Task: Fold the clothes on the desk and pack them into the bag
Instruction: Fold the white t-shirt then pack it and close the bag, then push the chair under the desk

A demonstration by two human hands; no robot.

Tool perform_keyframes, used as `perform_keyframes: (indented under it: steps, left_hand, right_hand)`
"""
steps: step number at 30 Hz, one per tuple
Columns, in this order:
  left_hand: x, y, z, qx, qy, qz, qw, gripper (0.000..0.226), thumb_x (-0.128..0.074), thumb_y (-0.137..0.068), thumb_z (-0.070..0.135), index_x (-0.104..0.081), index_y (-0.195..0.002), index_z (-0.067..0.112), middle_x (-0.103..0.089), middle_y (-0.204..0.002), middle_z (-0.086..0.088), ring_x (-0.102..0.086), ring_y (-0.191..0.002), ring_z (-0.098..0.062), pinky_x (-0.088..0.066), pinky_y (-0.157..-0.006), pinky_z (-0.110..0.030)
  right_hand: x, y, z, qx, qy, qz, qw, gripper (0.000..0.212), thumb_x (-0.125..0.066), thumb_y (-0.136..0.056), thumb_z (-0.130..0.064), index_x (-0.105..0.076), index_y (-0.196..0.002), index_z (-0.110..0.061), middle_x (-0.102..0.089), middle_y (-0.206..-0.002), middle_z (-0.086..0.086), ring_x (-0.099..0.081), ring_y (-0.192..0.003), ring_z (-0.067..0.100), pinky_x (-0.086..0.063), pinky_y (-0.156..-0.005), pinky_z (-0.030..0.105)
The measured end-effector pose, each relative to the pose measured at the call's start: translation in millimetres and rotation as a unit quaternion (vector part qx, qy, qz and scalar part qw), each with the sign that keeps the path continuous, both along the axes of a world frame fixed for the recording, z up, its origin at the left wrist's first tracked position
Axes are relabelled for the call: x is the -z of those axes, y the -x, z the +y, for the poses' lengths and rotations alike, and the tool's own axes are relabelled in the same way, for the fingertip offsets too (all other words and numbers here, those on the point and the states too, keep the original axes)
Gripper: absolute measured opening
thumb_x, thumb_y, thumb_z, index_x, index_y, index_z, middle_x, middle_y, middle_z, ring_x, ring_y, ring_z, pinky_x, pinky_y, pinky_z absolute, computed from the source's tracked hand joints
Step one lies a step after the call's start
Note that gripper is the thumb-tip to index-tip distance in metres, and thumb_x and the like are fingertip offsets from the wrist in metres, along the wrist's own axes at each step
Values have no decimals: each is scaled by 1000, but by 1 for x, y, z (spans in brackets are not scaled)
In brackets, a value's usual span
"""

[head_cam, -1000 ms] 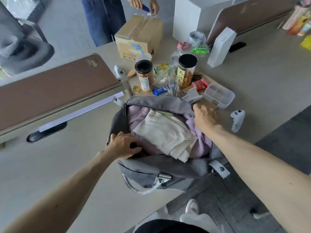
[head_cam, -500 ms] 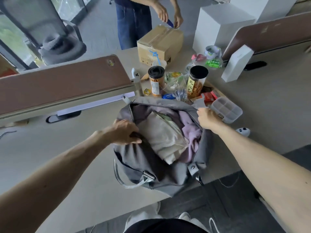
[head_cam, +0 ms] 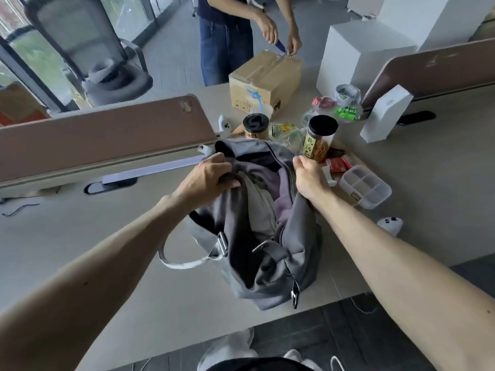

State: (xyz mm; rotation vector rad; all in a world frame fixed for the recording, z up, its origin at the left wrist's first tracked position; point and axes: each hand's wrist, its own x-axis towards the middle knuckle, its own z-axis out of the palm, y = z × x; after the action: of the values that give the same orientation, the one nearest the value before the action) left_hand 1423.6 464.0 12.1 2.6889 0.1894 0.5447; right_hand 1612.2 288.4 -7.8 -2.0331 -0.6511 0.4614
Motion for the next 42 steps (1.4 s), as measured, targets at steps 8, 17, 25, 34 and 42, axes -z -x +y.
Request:
perform_keyframes:
  steps: [8, 17, 25, 34, 42]
  left_hand:
    - [73, -15, -19, -43, 66, 91, 993, 28, -81, -81, 23, -60, -82, 6, -47, -90, -7, -52, -76, -28, -51, -70, -45]
    - [85, -29, -17, -5, 27, 169, 985, 49, -61, -96, 37, -53, -142, 22, -45, -149, -1, -62, -117, -28, -54, -93, -46]
    - [44, -90, -39, 85, -16, 117, 989, 14, -57, -95, 30, -67, -101, 23, -60, -105, 2, -62, -94, -23, -54, -75, -39]
    - [17, -159, -162, 275, -23, 87, 957, 14, -53, -96, 25, -61, -88, 18, -68, -89, -4, -64, -80, -38, -45, -61, -36]
    - [-12, -149, -332, 420, -42, 101, 901, 22, -44, -101, 34, -62, -95, 22, -71, -97, 0, -66, -89, -32, -46, -71, -34]
  right_hand:
    - [52, 42, 12, -98, 142, -29, 985, 32, -38, -105, -23, -36, -75, -12, -57, -86, 20, -55, -87, 37, -28, -67, 36]
    - [77, 48, -14, -143, 202, -8, 969, 34, -44, -103, -22, -58, -133, -14, -63, -130, 15, -56, -122, 32, -44, -95, 34]
    - [41, 40, -55, -19, 138, -94, 986, 24, -53, -96, -13, -73, -107, -10, -74, -109, 6, -67, -102, 24, -52, -90, 35]
    - [-2, 57, -205, 212, 199, -82, 953, 24, -53, -97, -18, -66, -77, -15, -64, -70, 1, -57, -66, 23, -42, -58, 29]
    - [-28, 133, -381, 435, 240, -88, 864, 42, -55, -97, -29, -47, -60, -9, -49, -52, 2, -49, -52, 22, -40, -55, 36]
